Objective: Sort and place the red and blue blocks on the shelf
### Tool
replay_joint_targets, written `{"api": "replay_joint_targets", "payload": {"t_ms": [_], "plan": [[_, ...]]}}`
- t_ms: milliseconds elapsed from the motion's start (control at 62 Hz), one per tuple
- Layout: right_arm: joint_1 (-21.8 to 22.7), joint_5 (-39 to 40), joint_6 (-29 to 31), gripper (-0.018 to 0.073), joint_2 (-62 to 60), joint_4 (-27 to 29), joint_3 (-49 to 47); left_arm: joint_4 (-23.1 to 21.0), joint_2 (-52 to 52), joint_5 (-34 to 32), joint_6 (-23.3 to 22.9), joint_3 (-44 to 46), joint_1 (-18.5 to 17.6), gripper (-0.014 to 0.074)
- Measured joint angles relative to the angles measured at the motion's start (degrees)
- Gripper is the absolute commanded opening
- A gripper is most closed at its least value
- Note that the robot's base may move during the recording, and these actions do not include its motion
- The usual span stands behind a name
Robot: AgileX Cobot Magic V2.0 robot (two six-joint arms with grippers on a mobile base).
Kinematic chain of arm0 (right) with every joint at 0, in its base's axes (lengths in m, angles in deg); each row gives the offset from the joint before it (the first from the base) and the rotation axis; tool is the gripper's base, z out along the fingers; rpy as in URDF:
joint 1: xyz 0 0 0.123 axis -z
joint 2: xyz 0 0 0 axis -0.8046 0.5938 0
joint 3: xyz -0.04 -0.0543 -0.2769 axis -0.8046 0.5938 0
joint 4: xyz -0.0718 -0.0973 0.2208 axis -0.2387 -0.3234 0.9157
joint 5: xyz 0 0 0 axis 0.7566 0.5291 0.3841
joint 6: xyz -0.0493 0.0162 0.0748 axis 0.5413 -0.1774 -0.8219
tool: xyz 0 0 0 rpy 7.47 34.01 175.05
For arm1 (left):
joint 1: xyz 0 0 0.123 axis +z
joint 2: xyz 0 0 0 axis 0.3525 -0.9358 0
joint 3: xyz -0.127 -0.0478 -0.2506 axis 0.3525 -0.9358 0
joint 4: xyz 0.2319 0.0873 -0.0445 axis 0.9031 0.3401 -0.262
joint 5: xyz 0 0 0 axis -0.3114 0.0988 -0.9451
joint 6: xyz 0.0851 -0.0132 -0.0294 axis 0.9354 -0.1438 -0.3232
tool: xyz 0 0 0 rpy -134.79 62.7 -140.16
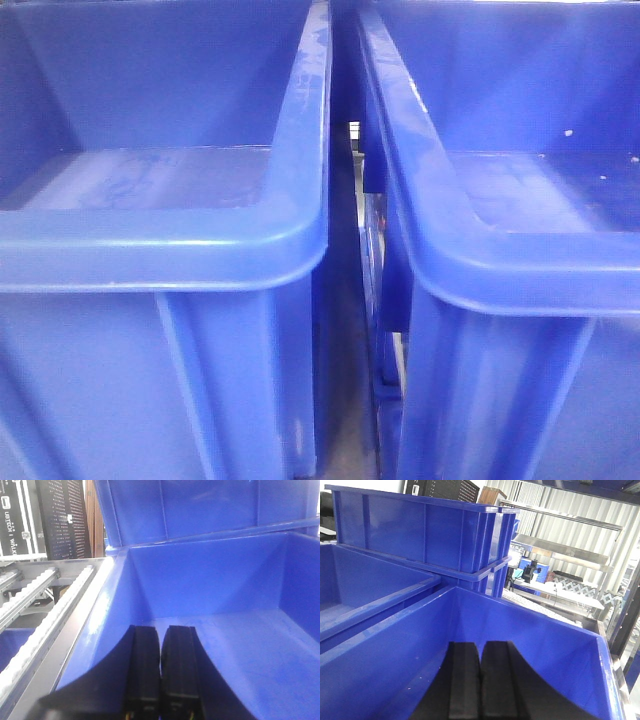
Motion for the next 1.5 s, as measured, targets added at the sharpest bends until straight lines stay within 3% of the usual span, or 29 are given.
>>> {"api": "replay_joint_targets", "payload": {"t_ms": [581, 839, 1501], "plan": [[0.0, 0.0, 0.0, 0.0051, 0.0, 0.0, 0.0, 0.0, 0.0, 0.0, 0.0, 0.0, 0.0, 0.0084], [0.0, -0.1, 0.0, 0.0051, 0.0, 0.0, 0.0, -4.7, 0.0, 1.3, 5.2, 0.0, 0.0, 0.0084], [0.0, -0.1, 0.0, 0.0051, 0.0, 0.0, 0.0, -5.3, 0.0, 1.4, 6.0, 0.0, 0.0, 0.0084]]}}
